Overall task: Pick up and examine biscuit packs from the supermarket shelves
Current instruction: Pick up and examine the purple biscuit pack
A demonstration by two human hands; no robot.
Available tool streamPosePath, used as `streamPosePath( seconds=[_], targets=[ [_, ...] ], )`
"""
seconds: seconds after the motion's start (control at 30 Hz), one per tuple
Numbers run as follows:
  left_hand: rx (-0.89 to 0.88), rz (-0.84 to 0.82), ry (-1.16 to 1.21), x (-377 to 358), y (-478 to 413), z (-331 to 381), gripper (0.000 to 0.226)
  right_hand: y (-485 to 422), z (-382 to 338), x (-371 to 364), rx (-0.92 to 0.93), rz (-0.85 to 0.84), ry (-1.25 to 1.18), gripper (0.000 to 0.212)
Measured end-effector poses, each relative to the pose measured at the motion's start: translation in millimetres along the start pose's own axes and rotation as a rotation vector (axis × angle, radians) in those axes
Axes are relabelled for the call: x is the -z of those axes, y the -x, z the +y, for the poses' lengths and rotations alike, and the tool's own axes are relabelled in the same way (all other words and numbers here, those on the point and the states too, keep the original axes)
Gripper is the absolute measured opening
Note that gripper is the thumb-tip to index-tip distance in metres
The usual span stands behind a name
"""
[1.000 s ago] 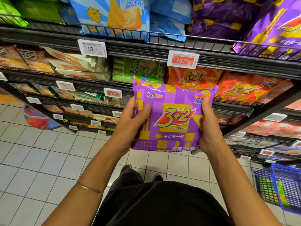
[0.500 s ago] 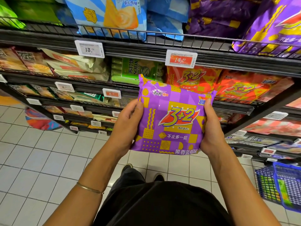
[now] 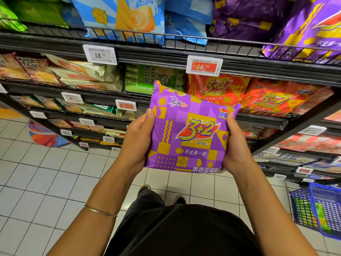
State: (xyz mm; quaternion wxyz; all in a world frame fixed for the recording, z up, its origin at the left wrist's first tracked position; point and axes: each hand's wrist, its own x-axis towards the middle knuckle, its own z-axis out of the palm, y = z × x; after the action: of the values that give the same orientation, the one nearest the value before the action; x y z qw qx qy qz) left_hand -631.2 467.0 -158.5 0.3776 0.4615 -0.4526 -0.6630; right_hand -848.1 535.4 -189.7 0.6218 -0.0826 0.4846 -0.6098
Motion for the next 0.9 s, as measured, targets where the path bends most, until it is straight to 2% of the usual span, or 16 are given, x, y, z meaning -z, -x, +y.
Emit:
streamPosePath(
  seconds=[0.4, 0.57, 0.73, 0.9],
  targets=[
    [0.087, -0.148, 0.199, 1, -1, 8, 0.025, -3, -2, 8, -0.005, -0.013, -0.033, 0.054],
    [0.126, -0.191, 0.172, 7, -4, 12, 0.039, -4, -1, 10, -0.011, -0.012, -0.027, 0.058],
    [0.126, -0.218, 0.135, 10, -6, 9, 0.028, -3, 0, 9, -0.022, -0.023, -0.021, 0.056],
    [0.098, -0.219, 0.112, 11, -9, 4, 0.033, -1, -1, 6, -0.057, -0.025, -0.024, 0.06]
  ],
)
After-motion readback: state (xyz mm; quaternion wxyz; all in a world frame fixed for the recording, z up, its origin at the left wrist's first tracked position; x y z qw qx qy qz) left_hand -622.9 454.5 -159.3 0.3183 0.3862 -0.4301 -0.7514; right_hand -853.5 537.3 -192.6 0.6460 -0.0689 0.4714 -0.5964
